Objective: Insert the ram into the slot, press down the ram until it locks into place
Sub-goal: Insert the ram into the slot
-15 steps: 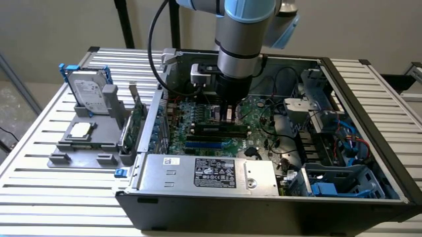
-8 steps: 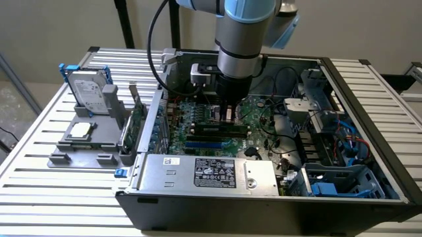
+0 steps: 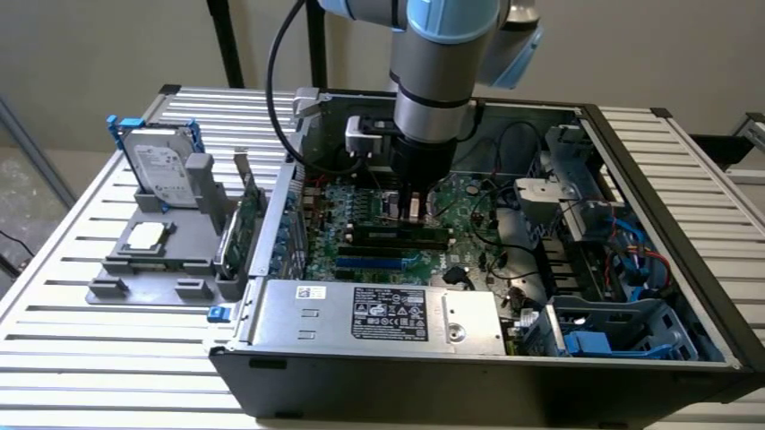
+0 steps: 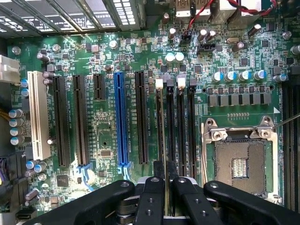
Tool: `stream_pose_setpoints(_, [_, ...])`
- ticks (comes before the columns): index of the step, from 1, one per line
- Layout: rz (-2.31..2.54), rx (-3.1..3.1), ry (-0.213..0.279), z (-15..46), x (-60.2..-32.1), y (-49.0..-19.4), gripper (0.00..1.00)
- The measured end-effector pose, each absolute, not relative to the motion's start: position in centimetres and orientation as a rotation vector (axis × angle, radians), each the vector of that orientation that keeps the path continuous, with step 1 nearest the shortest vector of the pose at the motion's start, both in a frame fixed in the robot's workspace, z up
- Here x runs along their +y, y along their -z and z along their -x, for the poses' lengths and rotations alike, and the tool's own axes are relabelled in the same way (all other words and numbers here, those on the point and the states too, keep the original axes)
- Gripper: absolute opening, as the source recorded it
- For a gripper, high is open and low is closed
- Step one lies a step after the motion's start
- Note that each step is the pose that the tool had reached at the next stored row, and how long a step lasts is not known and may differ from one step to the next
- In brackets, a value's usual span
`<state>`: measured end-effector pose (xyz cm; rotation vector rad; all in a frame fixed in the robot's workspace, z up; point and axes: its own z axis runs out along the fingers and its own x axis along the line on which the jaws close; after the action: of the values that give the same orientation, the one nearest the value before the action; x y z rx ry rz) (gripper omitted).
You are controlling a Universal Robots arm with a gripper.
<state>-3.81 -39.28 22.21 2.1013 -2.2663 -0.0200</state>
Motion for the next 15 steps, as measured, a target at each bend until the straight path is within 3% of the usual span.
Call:
stream_pose_setpoints(5, [-2.102,-2.267,0.019,3.8,-39.3,-22.2,0.15])
stream_pose_setpoints(6, [-2.102,-2.267,0.019,3.8,-39.3,-22.2,0.22])
stream_pose_setpoints(15, [-2.101,-2.266,0.022,3.8,-39.3,-24.1,0.2])
